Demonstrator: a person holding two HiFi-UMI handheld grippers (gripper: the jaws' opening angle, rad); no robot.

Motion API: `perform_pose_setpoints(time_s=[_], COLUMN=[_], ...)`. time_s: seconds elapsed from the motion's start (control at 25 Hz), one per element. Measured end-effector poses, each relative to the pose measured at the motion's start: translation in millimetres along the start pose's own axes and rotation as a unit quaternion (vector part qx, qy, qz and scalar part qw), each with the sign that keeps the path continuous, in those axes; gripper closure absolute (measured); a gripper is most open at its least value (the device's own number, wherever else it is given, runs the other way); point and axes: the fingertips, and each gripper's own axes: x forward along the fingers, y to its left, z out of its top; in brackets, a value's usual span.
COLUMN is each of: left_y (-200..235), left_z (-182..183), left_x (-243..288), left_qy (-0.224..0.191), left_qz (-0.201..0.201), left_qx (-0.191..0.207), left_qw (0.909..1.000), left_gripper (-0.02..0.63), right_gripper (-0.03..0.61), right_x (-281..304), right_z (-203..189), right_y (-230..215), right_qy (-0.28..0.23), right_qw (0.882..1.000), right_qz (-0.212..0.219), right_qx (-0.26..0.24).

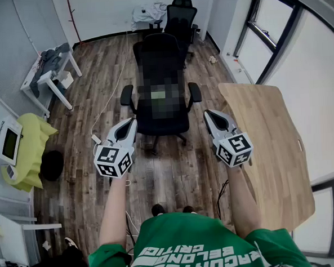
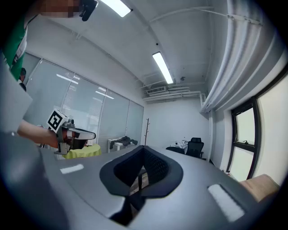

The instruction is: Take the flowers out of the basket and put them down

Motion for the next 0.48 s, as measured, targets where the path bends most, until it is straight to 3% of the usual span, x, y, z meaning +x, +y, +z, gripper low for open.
perform_pose_setpoints(time_s=[0.48], left_y=[33], left_z=[-8], left_x=[2], left_qy=[0.005], left_qz=[-0.021], left_qx=[0.002], left_qw=[0.9998], left_gripper=[0.597], right_gripper=[0.574], right_x=[31], right_z=[-11], right_y=[15], right_qy=[0.008], right_qw=[1.000], right_qz=[-0.020], right_qx=[0.008])
